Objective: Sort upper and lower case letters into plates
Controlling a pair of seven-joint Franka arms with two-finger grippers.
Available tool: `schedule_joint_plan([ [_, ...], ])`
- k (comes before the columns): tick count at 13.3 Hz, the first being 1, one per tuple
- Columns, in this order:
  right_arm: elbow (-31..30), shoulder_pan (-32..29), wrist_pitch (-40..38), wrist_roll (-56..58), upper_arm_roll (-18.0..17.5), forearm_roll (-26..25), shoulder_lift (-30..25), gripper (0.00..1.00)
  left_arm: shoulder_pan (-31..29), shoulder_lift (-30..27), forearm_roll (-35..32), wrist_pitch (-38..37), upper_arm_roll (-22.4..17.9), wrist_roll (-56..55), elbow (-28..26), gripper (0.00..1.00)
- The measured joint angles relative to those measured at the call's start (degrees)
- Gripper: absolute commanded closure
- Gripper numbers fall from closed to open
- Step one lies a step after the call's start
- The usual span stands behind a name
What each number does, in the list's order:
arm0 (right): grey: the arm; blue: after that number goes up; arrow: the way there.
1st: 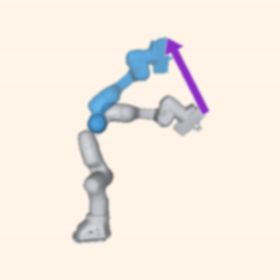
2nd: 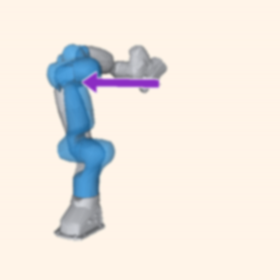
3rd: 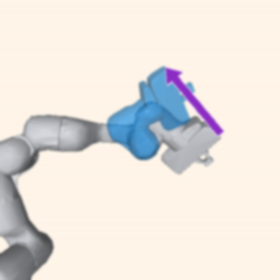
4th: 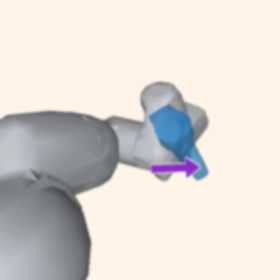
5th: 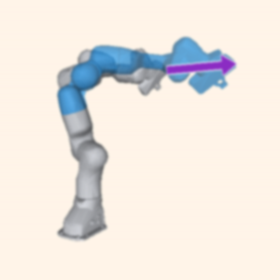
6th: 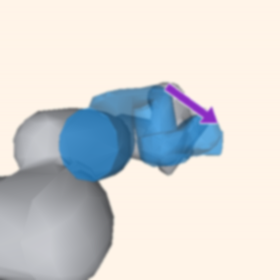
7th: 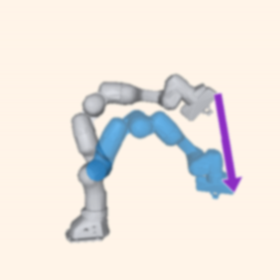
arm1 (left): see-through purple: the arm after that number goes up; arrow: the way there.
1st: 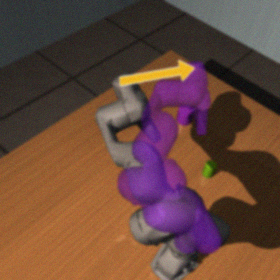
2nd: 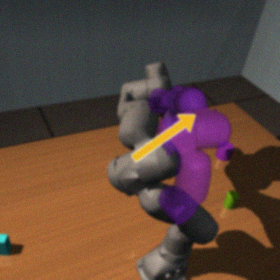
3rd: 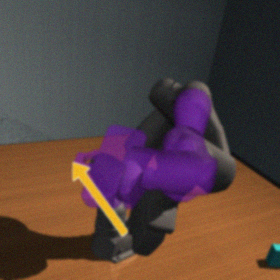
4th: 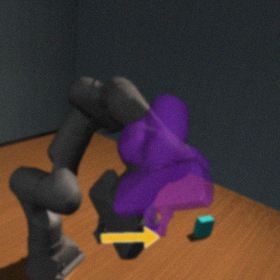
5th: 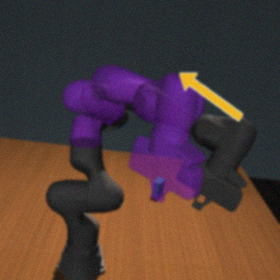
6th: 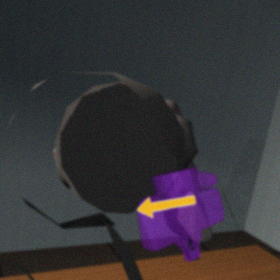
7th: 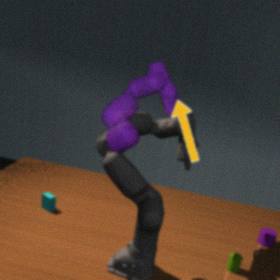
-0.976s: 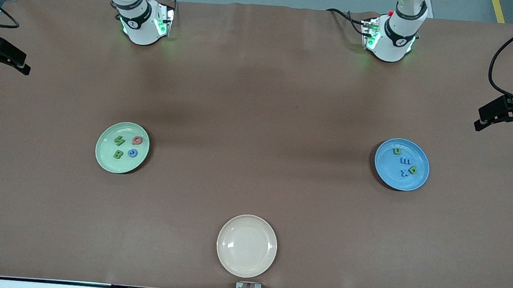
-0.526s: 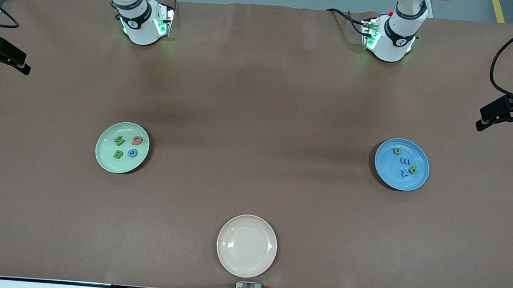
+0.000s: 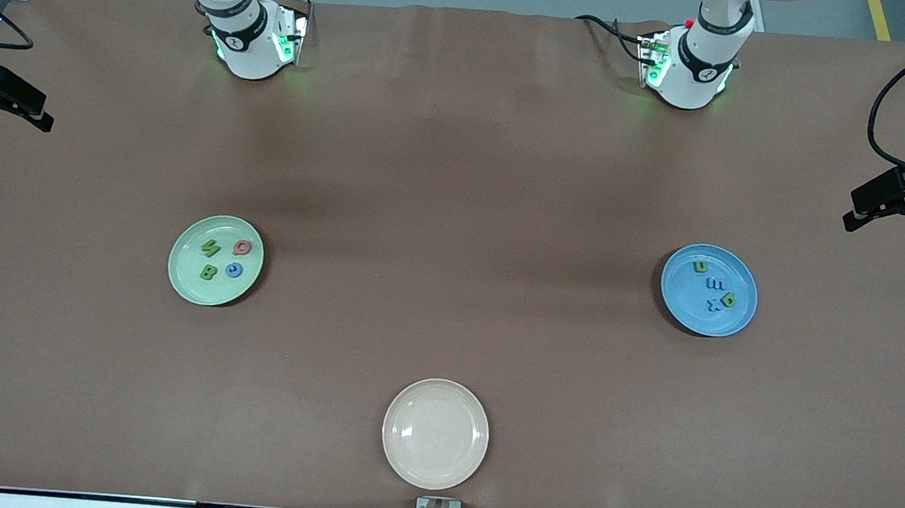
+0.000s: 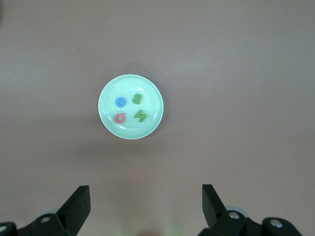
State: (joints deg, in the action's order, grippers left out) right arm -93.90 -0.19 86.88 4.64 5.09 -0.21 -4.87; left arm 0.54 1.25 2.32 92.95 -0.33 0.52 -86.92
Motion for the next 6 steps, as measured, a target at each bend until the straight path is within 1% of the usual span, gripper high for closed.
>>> schedule_joint_plan([
  [6, 0.0, 0.0, -0.5, 0.0, 0.0, 0.0, 0.0, 0.00, 0.0, 0.0, 0.0, 0.0, 0.0, 0.0, 0.1, 0.00],
])
